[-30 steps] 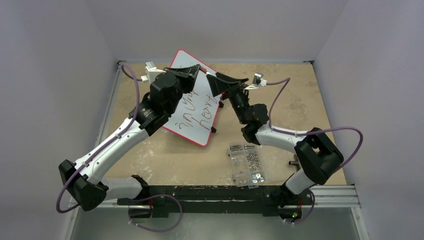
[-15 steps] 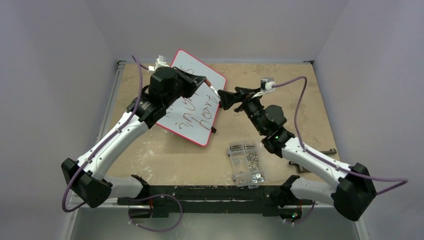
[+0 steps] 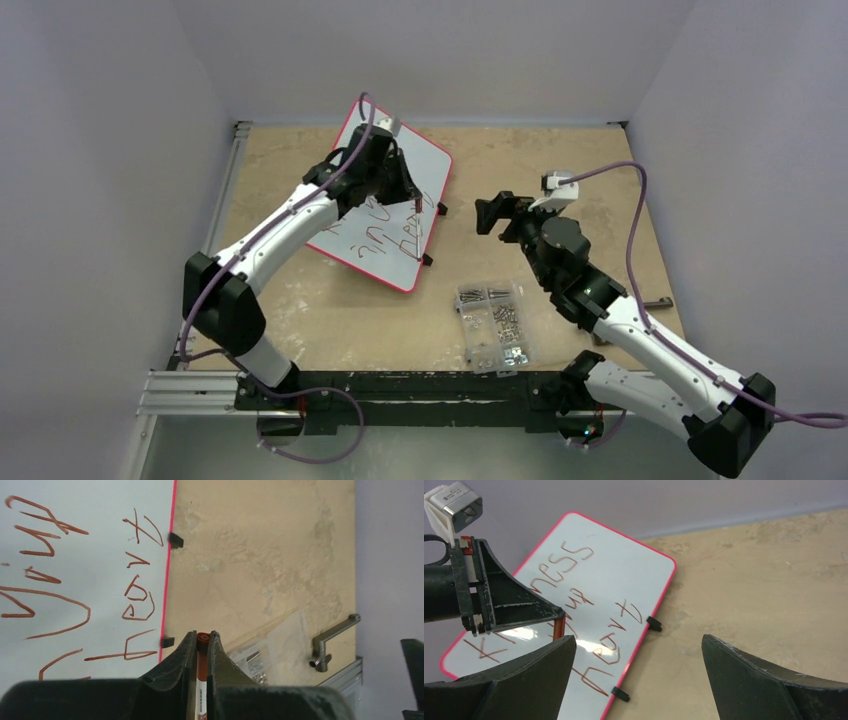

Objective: Write a sentence on the whiteboard
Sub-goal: Place the whiteboard marker at the center of the board.

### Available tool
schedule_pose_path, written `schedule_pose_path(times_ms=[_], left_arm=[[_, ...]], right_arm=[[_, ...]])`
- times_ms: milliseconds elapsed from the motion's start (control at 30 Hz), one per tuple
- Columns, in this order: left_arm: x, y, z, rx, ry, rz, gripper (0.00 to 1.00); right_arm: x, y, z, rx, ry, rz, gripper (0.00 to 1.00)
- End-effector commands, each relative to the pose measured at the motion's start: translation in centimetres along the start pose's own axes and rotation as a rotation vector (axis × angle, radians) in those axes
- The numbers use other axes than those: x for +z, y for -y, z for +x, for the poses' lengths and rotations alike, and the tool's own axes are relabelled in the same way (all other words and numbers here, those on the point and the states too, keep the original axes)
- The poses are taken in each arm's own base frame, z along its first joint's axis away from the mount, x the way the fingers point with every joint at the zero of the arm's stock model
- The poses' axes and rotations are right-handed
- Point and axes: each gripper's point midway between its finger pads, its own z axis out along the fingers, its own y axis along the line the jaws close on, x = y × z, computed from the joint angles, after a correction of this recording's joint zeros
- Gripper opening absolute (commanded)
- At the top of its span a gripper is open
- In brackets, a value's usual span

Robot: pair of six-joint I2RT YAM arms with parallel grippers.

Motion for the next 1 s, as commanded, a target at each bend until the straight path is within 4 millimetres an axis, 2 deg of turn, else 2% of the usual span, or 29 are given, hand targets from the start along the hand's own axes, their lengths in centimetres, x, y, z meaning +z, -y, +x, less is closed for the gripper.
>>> schedule_pose_path(times_ms=[0, 100, 367, 533, 633, 733, 900, 967], left_arm=[[2.3, -0.1, 4.2, 0.188, -0.158, 0.075, 0.0], [4.1, -0.6, 6.2, 0.249, -0.198, 0.041, 0.0], [8.0, 0.0, 11.6, 0.389, -0.273, -0.027, 0.0], [10.1, -0.9, 13.4, 0.393, -0.308, -0.038, 0.0], [10.5, -1.0, 13.9, 0.396, -0.311, -0.032, 0.0], [10.4, -0.8, 13.8, 0.39, -0.305, -0.028, 0.11], [9.6, 0.2, 12.8, 0.395, -0.278, 0.002, 0.47], [9.1, 0.7, 12.2, 0.397, -0.26, 0.013, 0.54]], right_arm=[[0.2, 2.0, 0.3, -0.071, -0.049, 0.126, 0.99], [0.3, 2.2, 0.6, -0.074, -0.053, 0.133, 0.99], [0.4, 2.4, 1.3, -0.075, -0.063, 0.139, 0.99], [0.1, 2.7, 1.1, -0.062, -0.053, 0.149, 0.99], [-0.1, 3.0, 1.0, -0.059, -0.043, 0.156, 0.99], [-0.3, 3.3, 0.6, -0.048, -0.025, 0.171, 0.99], [-0.6, 3.2, -0.2, -0.011, 0.024, 0.159, 0.99], [-0.5, 3.1, -0.4, -0.007, 0.03, 0.161, 0.99]])
